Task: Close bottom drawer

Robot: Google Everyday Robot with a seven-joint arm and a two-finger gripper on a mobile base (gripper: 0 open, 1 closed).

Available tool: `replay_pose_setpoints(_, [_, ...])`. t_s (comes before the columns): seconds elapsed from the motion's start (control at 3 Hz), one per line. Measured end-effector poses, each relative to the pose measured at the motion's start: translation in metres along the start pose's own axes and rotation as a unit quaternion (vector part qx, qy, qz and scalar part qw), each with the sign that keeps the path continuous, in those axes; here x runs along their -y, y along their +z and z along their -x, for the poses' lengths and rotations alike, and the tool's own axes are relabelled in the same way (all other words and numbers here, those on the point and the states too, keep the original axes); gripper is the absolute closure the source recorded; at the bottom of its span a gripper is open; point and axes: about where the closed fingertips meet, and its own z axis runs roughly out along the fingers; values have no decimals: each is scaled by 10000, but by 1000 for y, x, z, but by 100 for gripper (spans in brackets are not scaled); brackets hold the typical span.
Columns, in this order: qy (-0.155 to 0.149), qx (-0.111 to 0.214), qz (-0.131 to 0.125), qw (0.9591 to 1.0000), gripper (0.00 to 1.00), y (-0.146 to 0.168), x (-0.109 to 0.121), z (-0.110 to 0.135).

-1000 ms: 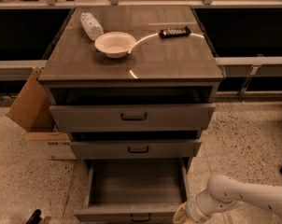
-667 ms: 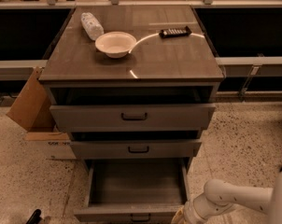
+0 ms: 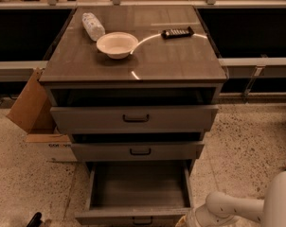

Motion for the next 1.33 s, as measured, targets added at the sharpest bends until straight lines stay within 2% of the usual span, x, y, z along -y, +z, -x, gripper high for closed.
replay_pose_setpoints(0.67, [-99, -57, -458, 9989, 100, 19, 33, -7])
replay_pose_setpoints(1.0, [-48, -103, -665, 9977, 100, 24, 49, -9])
replay_pose_setpoints(1.33, [150, -111, -981, 9950, 100, 23, 63, -9])
